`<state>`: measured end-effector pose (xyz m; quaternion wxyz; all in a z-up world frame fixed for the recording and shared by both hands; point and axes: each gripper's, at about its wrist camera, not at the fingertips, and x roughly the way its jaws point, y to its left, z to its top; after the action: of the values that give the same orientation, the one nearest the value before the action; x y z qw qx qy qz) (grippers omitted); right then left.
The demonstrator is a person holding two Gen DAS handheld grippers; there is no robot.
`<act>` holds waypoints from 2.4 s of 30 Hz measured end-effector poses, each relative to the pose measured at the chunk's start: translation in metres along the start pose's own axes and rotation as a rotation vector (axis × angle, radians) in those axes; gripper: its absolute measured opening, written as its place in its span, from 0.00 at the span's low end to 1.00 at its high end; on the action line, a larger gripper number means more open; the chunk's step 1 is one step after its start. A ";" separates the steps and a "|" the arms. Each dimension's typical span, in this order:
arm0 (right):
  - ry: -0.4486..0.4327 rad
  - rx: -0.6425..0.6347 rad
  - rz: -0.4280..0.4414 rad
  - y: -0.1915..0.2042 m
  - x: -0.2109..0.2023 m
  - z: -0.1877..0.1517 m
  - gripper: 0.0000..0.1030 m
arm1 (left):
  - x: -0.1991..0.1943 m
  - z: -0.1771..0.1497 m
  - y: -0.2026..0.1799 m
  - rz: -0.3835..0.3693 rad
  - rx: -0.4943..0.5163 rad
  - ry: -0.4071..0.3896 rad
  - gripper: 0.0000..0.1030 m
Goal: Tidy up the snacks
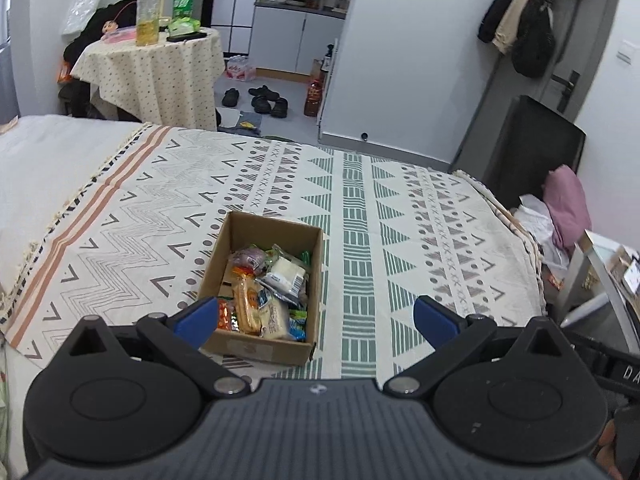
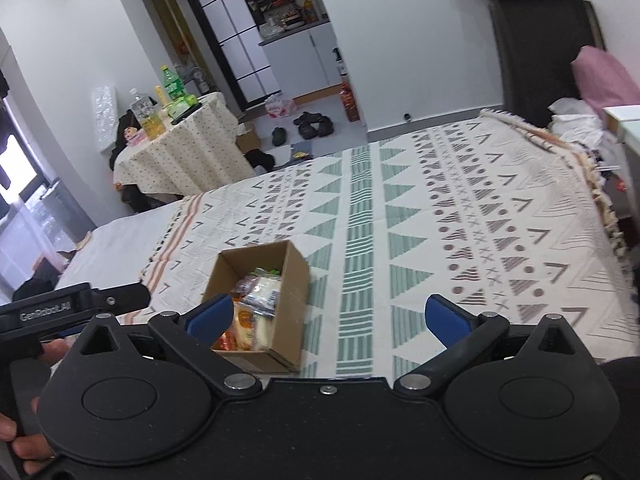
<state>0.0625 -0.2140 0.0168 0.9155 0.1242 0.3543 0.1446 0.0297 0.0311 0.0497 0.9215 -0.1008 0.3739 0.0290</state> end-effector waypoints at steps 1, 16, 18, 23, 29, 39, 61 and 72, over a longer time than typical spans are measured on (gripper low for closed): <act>-0.005 -0.001 -0.006 -0.001 -0.003 -0.002 1.00 | -0.003 -0.002 -0.002 0.001 0.016 -0.002 1.00; -0.032 0.036 -0.063 -0.016 -0.038 -0.026 1.00 | -0.028 -0.020 -0.003 0.017 0.127 -0.033 1.00; -0.033 0.027 -0.065 -0.016 -0.040 -0.027 1.00 | -0.029 -0.022 -0.003 0.014 0.132 -0.031 1.00; -0.035 0.013 -0.061 -0.012 -0.042 -0.027 1.00 | -0.030 -0.023 -0.004 0.014 0.143 -0.026 1.00; -0.026 0.007 -0.053 -0.010 -0.041 -0.027 1.00 | -0.031 -0.023 -0.003 0.017 0.145 -0.024 1.00; -0.003 -0.013 -0.047 -0.005 -0.038 -0.030 1.00 | -0.031 -0.025 0.003 0.016 0.141 -0.010 1.00; 0.014 -0.027 -0.041 0.000 -0.036 -0.031 1.00 | -0.029 -0.027 0.004 0.013 0.145 0.001 1.00; 0.019 -0.032 -0.034 0.001 -0.036 -0.033 1.00 | -0.028 -0.028 0.002 0.012 0.147 0.006 1.00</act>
<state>0.0143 -0.2219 0.0150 0.9164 0.1019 0.3625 0.1357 -0.0101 0.0282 0.0495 0.9251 -0.0306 0.3784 0.0067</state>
